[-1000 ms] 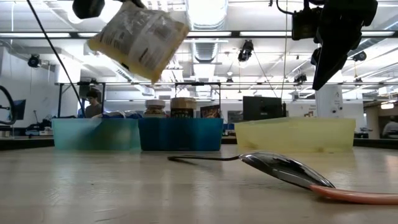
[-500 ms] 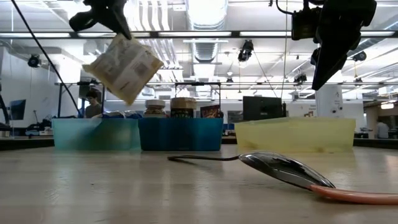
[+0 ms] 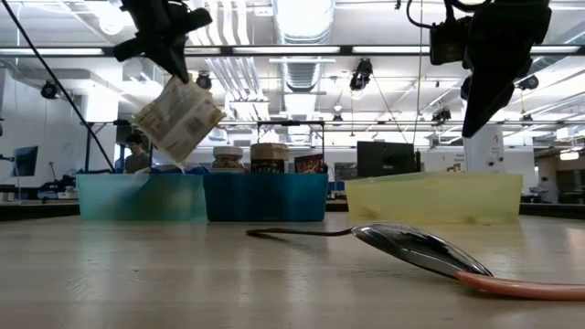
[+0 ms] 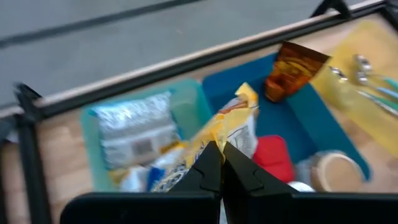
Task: Pick & Place Food Item
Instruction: Put the yellow noodle pack into the green bin
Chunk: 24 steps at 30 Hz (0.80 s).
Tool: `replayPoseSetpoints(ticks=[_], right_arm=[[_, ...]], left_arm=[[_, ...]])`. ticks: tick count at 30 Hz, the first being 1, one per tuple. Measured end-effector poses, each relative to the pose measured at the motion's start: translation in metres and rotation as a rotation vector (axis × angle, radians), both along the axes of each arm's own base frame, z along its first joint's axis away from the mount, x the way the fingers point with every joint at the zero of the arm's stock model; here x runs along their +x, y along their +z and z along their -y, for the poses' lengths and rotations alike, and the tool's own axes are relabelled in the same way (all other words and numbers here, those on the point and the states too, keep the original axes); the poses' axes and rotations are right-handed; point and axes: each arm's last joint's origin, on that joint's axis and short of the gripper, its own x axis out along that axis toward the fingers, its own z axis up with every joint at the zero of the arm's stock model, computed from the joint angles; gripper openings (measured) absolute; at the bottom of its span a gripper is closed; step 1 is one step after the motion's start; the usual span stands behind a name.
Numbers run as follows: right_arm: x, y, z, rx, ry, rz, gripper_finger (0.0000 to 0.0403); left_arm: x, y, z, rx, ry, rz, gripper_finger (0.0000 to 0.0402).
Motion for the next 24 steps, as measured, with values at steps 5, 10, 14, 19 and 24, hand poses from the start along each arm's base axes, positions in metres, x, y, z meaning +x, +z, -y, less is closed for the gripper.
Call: replayPoseSetpoints(ticks=[5,10,14,19,24], right_arm=[[0.000,-0.004,0.000,0.006,-0.013,0.004,0.0283],[0.000,-0.007,0.000,0.011,-0.020,0.013,0.0283],[0.002,-0.006,0.000,0.013,-0.019,0.031,0.0283],[0.004,-0.005,0.000,0.017,-0.019,0.053,0.0283],[0.004,-0.005,-0.001,0.036,-0.024,0.051,0.0283]], left_arm=[[-0.007,0.000,-0.018,0.046,-0.004,-0.065,0.0000],[-0.011,-0.001,-0.029,0.079,-0.009,-0.102,0.0000],[-0.009,-0.013,-0.035,0.082,-0.040,-0.104,0.0000],[-0.005,-0.045,-0.036,0.026,-0.089,-0.098,0.0000],[-0.007,-0.084,-0.029,-0.083,-0.141,-0.142,0.0000]])
